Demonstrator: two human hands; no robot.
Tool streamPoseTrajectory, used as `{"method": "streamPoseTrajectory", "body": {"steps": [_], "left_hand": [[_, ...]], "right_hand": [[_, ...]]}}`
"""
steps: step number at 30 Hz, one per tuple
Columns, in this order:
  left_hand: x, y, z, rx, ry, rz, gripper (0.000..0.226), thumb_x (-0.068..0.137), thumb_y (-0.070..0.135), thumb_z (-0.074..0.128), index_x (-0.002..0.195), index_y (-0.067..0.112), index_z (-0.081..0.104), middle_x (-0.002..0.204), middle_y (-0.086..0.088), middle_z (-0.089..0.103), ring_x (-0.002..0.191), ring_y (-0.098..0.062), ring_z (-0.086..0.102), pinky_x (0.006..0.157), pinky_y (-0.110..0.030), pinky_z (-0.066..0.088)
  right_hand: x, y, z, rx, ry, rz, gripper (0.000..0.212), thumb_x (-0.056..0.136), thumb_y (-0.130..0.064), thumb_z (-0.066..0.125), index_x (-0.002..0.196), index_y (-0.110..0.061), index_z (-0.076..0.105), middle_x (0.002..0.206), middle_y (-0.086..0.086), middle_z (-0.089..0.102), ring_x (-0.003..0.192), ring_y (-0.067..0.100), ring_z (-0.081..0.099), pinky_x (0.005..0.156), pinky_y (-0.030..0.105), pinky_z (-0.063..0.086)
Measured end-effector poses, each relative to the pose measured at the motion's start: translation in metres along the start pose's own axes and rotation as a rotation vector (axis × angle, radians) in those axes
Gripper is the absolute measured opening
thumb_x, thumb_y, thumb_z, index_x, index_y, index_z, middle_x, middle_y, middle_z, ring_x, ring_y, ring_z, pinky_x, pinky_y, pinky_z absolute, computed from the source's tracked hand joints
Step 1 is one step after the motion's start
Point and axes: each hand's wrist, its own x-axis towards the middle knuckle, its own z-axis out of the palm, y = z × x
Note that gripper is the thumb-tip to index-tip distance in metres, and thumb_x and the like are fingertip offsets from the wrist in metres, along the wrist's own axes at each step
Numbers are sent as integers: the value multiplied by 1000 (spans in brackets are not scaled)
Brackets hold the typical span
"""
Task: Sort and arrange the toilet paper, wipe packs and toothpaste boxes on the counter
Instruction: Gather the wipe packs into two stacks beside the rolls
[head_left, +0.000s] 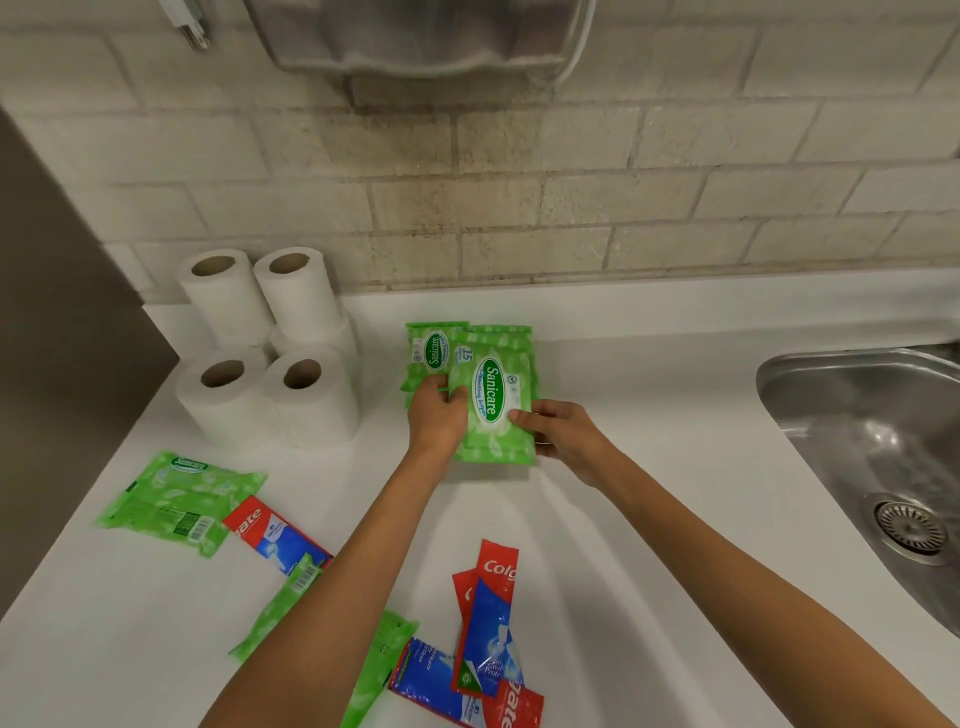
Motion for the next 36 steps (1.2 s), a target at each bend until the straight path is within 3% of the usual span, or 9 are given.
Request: {"method": "streamPoseTrajectory", "body": {"steps": [3,6,9,14,18,20,24,29,36], "left_hand": [[2,0,5,31,0,-18,25,92,13,48,114,5,55,97,-7,59,89,-23,57,78,-30,46],[1,-4,0,6,-25,-62,38,93,18,47,129,6,44,109,-10,59,103,-29,60,95,-40,49],[-2,-12,-15,15,-51,-33,39,93,19,48,130,9,43,103,-6,54,105,-29,60,97,-43,48],[-1,-28,-49,51,-14,-1,34,92,16,51,125,10,47,102,-5,54,102,-31,61,95,-43,49],[0,-37,-66,72,15,-10,32,92,16,52,123,13,48,103,-5,57,102,-30,61,94,-43,49],[-1,-39,-69,87,21,-14,32,91,15,52,123,13,48,103,-5,57,101,-29,61,94,-42,49],[-5,-39,-64,100,-16,-25,34,91,16,52,124,12,48,103,-4,55,100,-27,60,92,-40,49],[-9,-36,-53,147,-54,-3,32,91,17,53,122,11,50,106,-5,55,93,-21,58,92,-38,48],[-14,-35,-50,205,-99,24,32,91,21,54,122,13,52,117,-11,55,96,-21,58,93,-38,48]], "right_hand": [[7,-6,-4,18,81,11,29,84,-7,66,110,3,62,98,13,69,72,16,64,67,24,55],[22,-11,-14,17,218,18,33,82,-4,67,112,8,60,110,22,65,70,19,62,70,28,54],[44,-15,-23,-25,333,8,33,81,-3,67,111,10,61,109,23,65,72,24,63,61,24,53],[83,-28,-21,-126,438,1,27,80,-2,67,104,10,65,93,21,64,77,24,59,67,31,48],[103,-33,-11,-321,506,-42,24,77,-10,68,96,5,70,100,25,70,79,29,64,66,35,51],[107,-31,-10,-431,533,-54,29,76,-15,69,100,0,70,104,21,70,92,33,66,77,39,53],[107,-25,-13,-613,538,-76,55,76,-29,73,123,-7,56,129,13,56,121,27,51,97,33,41],[96,-14,-17,-755,396,-151,74,69,-37,79,132,-16,47,127,13,48,121,29,47,97,37,42],[91,-5,-15,-957,260,-216,77,66,-33,81,134,-19,48,133,13,42,123,30,45,102,36,40]]}}
